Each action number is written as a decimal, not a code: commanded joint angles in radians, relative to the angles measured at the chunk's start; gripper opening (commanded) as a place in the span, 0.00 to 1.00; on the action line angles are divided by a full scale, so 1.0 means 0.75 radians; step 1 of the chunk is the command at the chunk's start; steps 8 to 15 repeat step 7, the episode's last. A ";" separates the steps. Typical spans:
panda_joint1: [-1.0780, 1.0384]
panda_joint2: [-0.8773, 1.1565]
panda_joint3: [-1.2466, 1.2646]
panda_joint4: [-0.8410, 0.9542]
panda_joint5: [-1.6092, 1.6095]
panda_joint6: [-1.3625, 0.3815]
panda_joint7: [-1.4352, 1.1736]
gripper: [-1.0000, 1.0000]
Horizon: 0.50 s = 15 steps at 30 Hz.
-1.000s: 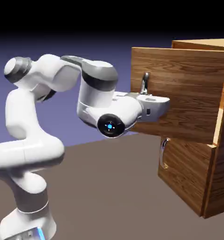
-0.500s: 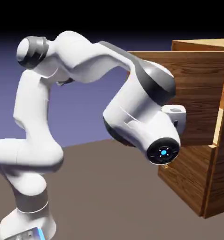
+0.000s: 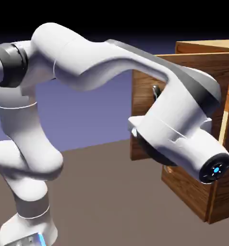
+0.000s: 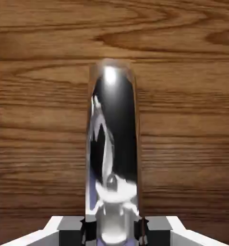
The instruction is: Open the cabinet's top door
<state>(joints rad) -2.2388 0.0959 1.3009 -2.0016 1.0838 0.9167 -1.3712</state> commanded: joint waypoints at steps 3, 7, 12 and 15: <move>0.092 0.145 -0.032 0.057 -0.088 0.055 0.053 0.00; 0.220 0.308 -0.090 0.155 -0.192 0.077 0.119 0.00; 0.220 0.308 -0.090 0.155 -0.192 0.077 0.119 0.00; 0.220 0.308 -0.090 0.155 -0.192 0.077 0.119 0.00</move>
